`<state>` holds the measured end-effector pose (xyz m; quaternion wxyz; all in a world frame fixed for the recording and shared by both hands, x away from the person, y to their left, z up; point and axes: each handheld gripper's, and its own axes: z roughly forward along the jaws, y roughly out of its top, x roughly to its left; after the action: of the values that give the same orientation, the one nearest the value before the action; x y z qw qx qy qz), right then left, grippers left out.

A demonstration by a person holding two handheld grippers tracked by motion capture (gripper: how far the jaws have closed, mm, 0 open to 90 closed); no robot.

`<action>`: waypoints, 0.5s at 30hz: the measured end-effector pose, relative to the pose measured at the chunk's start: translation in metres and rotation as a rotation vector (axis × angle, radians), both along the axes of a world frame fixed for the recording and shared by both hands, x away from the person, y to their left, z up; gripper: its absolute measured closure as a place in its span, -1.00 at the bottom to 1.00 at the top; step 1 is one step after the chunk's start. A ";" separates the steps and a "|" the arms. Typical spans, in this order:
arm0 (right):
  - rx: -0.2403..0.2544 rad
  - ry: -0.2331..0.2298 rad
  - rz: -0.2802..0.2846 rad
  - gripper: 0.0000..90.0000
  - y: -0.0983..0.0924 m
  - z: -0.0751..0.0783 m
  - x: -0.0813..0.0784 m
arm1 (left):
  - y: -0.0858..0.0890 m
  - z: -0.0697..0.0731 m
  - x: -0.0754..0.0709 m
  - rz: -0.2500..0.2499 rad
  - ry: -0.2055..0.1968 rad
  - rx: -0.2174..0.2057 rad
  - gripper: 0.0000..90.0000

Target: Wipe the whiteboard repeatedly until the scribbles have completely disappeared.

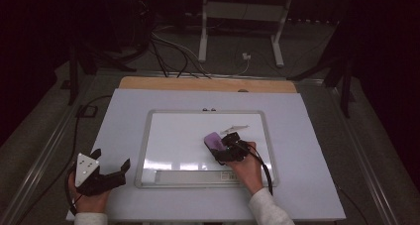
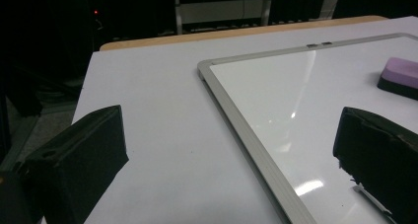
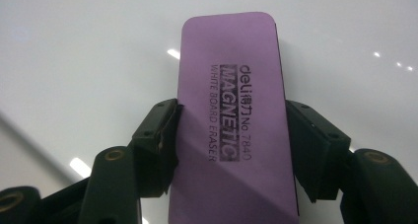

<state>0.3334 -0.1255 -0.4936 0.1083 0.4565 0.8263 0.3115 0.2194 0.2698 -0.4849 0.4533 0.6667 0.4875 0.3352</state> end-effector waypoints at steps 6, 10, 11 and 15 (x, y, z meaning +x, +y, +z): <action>0.012 -0.001 0.014 -0.11 -0.003 -0.001 0.000 | 0.000 0.000 0.000 0.001 0.002 0.003 -0.99; 0.016 -0.052 0.029 -0.32 -0.002 0.002 -0.006 | 0.001 -0.001 0.001 0.002 0.003 0.001 -0.98; 0.007 -0.072 0.029 -0.35 -0.001 0.003 -0.008 | 0.001 -0.001 0.001 0.002 0.003 0.001 -0.98; 0.009 -0.144 0.022 -0.37 0.002 0.009 -0.015 | 0.001 0.000 0.000 0.003 0.000 0.000 -0.98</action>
<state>0.3188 -0.1234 -0.4843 0.1621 0.4243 0.8200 0.3484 0.2194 0.2708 -0.4852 0.4529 0.6658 0.4885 0.3361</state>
